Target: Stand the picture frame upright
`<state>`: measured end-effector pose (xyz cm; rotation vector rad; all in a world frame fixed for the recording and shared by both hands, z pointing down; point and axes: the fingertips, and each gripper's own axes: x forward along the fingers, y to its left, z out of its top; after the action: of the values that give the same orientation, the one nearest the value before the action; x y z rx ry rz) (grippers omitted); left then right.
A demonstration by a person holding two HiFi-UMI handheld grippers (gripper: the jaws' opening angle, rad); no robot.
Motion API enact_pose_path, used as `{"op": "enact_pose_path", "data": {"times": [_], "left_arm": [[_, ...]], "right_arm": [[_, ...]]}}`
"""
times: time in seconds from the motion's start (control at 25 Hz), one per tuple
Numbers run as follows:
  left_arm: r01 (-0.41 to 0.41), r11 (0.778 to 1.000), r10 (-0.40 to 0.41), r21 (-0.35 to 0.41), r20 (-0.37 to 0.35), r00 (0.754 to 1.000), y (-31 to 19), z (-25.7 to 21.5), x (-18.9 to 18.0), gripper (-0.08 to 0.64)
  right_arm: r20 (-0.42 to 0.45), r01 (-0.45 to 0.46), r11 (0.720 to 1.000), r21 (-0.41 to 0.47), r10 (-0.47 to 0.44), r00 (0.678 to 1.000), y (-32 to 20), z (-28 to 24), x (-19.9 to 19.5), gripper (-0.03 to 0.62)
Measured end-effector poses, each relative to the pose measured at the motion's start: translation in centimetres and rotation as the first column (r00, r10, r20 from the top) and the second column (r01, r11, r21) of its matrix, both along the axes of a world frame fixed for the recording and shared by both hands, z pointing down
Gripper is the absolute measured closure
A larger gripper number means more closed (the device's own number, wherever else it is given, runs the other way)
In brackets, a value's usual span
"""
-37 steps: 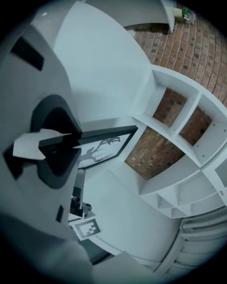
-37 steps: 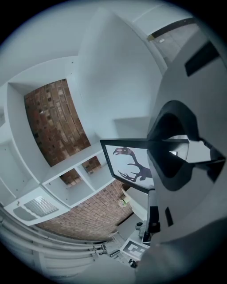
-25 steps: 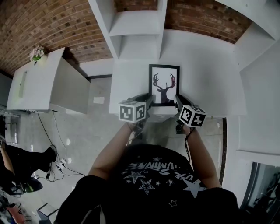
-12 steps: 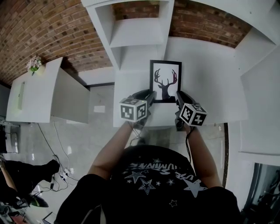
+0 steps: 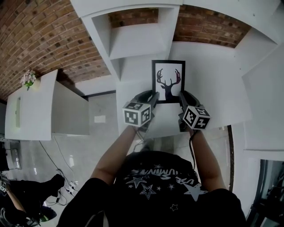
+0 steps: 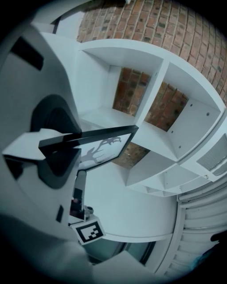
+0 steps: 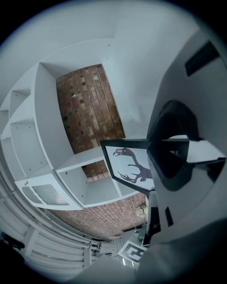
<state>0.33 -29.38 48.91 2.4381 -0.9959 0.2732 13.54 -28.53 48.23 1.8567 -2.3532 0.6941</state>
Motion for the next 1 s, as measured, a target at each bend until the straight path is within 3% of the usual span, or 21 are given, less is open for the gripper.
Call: {"op": "enact_pose_path", "data": {"times": [0.48,1.0], "left_arm": [[-0.015,0.999,0.014,0.039,0.035,0.999,-3.0,1.2,0.6,0.448],[0.066,0.997,-0.070,0.035,0.116,0.991,-4.6,3.2,0.8,0.451]], "right_arm": [[-0.016,-0.039,0.999,0.016,0.040,0.999,-2.7,1.1,0.6,0.514],[-0.022,0.074,0.997,-0.015,-0.075,0.997,-5.2,3.6,0.8,0.514]]}}
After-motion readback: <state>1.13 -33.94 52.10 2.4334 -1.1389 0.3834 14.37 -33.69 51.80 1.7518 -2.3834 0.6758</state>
